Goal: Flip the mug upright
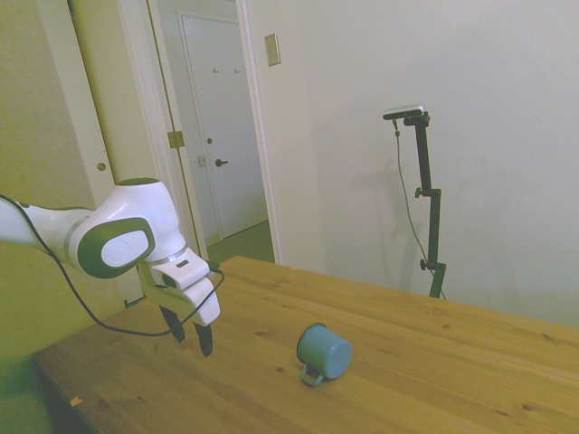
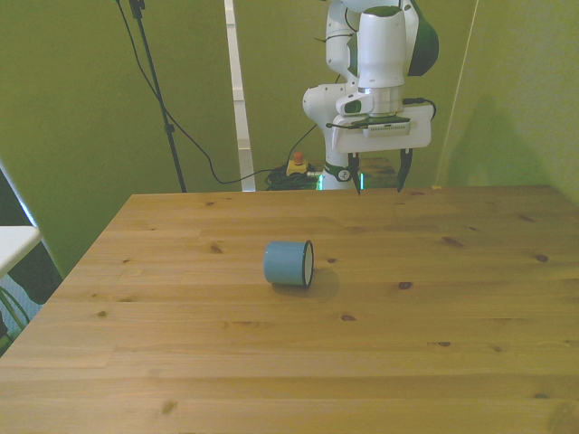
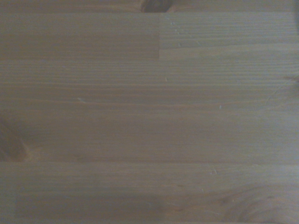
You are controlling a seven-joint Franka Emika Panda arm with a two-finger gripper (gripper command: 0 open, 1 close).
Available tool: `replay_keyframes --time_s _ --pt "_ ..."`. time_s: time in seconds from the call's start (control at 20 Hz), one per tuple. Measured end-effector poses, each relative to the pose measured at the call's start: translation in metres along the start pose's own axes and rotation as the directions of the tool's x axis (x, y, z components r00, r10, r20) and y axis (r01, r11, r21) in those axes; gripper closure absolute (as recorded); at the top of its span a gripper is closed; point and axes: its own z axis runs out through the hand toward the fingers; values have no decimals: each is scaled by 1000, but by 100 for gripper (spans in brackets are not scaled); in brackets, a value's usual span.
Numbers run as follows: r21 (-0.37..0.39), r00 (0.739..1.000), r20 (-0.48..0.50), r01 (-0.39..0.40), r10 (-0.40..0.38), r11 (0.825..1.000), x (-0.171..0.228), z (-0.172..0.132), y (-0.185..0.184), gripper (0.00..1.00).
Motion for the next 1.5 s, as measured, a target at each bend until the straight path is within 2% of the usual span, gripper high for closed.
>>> replay_keyframes --time_s 0.2,0.3,0.6,0.95,1.1,1.25,1.35,1.5 --pt "-11 999 -35 24 -24 1000 8 -5 -2 0" --pt "-13 998 -67 8 -9 1000 22 -13 -4 0" --pt "-71 978 -176 -123 109 990 96 -32 -13 0" --pt "-147 945 -252 -252 210 956 180 -12 -57 0" --pt "-164 942 -272 -246 196 955 179 -8 -62 0" --pt "-203 935 -302 -253 186 946 174 12 -71 0" --pt "-233 923 -341 -269 181 935 172 24 -75 0" --pt "-290 897 -409 -303 169 908 164 31 -80 0"
